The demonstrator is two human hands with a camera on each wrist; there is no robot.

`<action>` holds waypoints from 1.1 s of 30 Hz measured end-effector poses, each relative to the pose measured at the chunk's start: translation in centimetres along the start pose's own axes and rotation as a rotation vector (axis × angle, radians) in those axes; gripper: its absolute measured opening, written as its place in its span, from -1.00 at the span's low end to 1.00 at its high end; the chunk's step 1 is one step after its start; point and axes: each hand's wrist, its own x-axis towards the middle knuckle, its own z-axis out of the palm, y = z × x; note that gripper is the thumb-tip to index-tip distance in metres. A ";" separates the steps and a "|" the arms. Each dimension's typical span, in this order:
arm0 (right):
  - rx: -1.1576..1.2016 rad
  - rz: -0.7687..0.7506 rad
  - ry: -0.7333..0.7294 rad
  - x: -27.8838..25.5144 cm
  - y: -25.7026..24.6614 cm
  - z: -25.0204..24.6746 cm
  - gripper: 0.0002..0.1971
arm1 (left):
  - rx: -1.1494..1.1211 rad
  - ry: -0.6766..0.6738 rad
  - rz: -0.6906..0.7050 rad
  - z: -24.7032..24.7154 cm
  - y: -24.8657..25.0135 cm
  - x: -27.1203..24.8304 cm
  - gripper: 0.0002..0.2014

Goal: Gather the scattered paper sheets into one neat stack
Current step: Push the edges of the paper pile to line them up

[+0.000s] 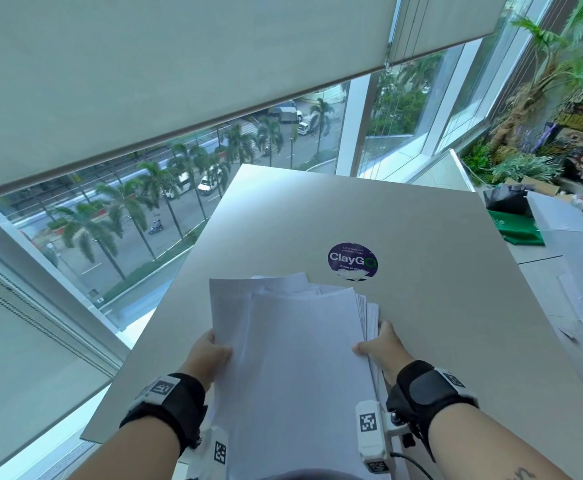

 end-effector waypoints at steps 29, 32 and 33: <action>-0.269 -0.038 -0.029 -0.3 0.5 -1.6 -0.45 | 0.113 0.085 0.058 0.3 -0.6 0.3 -0.22; -0.295 0.041 -0.006 0.1 0.2 -1.1 -0.64 | 0.076 0.060 0.067 0.3 -0.1 -0.4 -0.09; -0.309 0.054 -0.005 0.1 -0.1 -0.9 -0.75 | 0.050 0.043 0.065 0.4 0.0 -0.6 -0.06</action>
